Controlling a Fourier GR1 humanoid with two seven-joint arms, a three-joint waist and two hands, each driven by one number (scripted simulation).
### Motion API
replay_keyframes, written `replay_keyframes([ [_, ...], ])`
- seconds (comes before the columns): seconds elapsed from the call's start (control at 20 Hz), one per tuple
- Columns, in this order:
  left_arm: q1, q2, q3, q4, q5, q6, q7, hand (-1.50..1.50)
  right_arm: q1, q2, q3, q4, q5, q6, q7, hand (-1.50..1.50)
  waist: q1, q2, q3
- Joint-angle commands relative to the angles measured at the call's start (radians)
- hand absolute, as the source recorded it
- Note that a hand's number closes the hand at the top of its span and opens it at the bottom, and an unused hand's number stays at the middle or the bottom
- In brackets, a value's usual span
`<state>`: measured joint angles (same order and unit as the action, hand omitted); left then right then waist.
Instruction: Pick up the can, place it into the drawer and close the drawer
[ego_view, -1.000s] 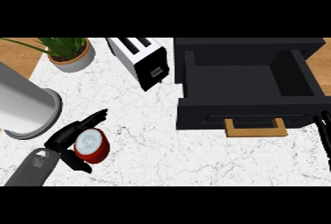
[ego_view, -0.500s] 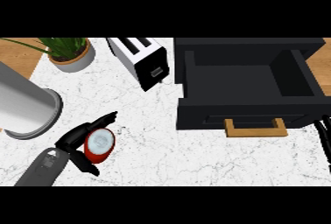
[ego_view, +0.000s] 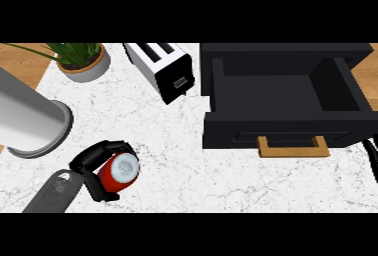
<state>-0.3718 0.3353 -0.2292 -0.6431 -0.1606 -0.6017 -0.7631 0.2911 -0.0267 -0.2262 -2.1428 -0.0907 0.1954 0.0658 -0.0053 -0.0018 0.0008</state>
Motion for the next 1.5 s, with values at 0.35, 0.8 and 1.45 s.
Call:
replay_keyframes([
  [0.35,0.026,-0.105,0.318,-0.018,0.304,0.302,0.17,1.5,0.034,0.011,-0.005,-0.064,-0.018,-0.008,0.033,-1.5,0.033,-0.005,0.0],
  [0.8,0.053,-0.205,0.336,-0.405,0.354,0.61,0.421,1.5,0.08,0.025,0.027,-0.07,0.0,-0.036,-0.011,-1.5,0.017,-0.006,0.001],
  [1.45,-0.108,-0.305,0.143,-0.806,0.211,0.82,0.877,1.5,0.073,0.026,0.007,-0.092,-0.001,0.005,-0.006,-1.5,0.004,-0.003,0.0],
])
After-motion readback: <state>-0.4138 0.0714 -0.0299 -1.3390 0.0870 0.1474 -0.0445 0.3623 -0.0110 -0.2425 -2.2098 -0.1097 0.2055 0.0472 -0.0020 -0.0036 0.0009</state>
